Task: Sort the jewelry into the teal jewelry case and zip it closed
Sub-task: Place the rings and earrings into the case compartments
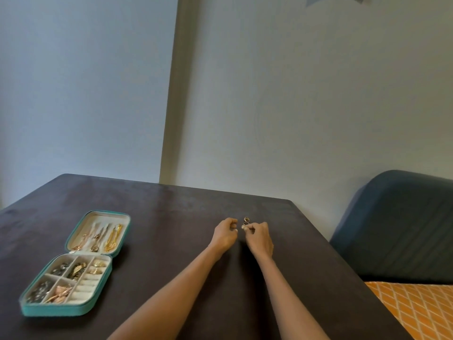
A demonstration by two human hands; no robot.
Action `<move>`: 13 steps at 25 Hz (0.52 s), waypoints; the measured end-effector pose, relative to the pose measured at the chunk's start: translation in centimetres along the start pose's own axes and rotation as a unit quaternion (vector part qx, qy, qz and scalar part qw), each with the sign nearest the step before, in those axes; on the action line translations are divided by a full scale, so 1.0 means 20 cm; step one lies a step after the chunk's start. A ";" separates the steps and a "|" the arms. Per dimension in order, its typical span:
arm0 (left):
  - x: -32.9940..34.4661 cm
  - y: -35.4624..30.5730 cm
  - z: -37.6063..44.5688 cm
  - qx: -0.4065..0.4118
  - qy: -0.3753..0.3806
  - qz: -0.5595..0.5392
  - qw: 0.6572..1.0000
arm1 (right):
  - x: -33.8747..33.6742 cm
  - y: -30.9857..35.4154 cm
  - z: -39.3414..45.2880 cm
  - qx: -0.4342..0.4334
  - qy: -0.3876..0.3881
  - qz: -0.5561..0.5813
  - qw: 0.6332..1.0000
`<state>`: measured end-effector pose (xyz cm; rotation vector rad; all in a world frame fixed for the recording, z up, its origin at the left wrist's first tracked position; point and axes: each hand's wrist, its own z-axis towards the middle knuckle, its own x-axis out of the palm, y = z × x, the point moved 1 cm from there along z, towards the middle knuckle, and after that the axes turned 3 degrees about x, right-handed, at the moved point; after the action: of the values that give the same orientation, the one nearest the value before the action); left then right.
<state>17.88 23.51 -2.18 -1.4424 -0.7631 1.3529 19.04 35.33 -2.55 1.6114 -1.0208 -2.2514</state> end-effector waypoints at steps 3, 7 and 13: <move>-0.04 -0.02 -0.02 0.018 -0.018 -0.005 1.000 | -0.05 0.05 -0.07 -0.009 0.118 0.220 0.968; -0.12 -0.04 -0.11 0.056 -0.016 -0.003 0.998 | -0.14 0.13 -0.20 0.048 0.187 0.406 0.893; -0.33 -0.07 -0.25 0.079 -0.018 -0.052 0.995 | -0.14 0.25 -0.37 0.056 0.253 0.468 0.845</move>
<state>21.68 16.83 0.98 -1.2412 -0.7281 1.3321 25.54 30.01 1.34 1.2021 -1.3680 -1.0668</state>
